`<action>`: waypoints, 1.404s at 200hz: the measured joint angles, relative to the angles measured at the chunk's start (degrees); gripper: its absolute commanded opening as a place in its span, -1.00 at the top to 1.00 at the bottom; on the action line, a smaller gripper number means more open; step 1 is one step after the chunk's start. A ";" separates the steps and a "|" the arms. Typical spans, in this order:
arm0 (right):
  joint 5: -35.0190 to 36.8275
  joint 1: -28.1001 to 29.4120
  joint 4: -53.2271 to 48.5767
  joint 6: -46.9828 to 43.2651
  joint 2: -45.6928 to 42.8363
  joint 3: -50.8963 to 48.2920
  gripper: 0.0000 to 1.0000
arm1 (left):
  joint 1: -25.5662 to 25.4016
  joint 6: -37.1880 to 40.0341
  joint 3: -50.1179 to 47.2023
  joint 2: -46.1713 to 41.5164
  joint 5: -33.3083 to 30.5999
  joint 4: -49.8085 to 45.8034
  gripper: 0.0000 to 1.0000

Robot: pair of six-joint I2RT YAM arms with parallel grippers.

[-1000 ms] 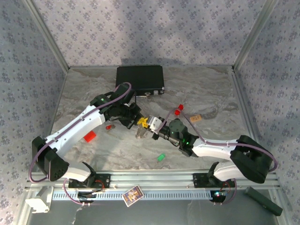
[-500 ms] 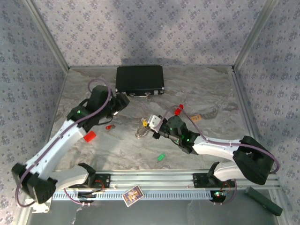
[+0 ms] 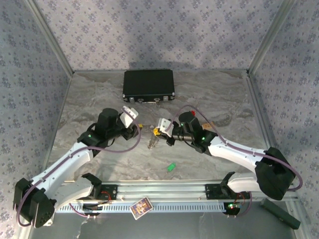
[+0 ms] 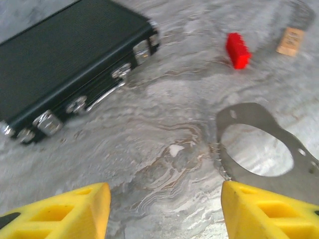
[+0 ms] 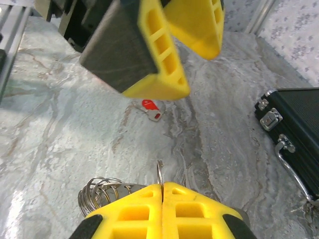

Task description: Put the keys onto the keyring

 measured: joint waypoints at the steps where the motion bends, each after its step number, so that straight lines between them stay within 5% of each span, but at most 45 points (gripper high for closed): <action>1: -0.15 -0.04 -0.35 -0.15 -0.04 0.17 1.00 | 0.00 0.55 -0.17 -0.22 0.39 0.11 -0.17; 79: -4.50 -0.61 -12.04 -6.27 -0.20 5.86 1.00 | -0.04 15.56 -5.25 -3.04 19.23 3.43 0.17; 152: -6.84 -0.59 -13.79 -6.43 0.57 6.84 1.00 | -3.15 12.07 -5.51 3.87 24.09 8.74 0.37; 180: -7.43 -0.59 -13.46 -6.21 1.57 6.84 1.00 | -3.78 9.68 -5.53 5.46 24.76 9.16 1.00; 216: -8.07 -0.59 -13.31 -6.14 2.10 6.95 1.00 | -3.65 9.40 -5.51 5.51 24.13 8.74 1.00; 237: -8.72 -1.05 -13.07 -4.92 2.05 6.93 0.23 | -3.67 9.40 -5.51 5.51 24.02 8.72 1.00; 254: -10.27 -2.91 -11.15 -2.80 0.31 6.01 0.11 | -3.72 8.94 -5.51 5.38 23.58 8.70 1.00; 281: -12.81 -7.54 -8.13 -0.44 -4.79 3.43 0.20 | -5.03 8.13 -6.93 3.10 21.40 12.44 1.00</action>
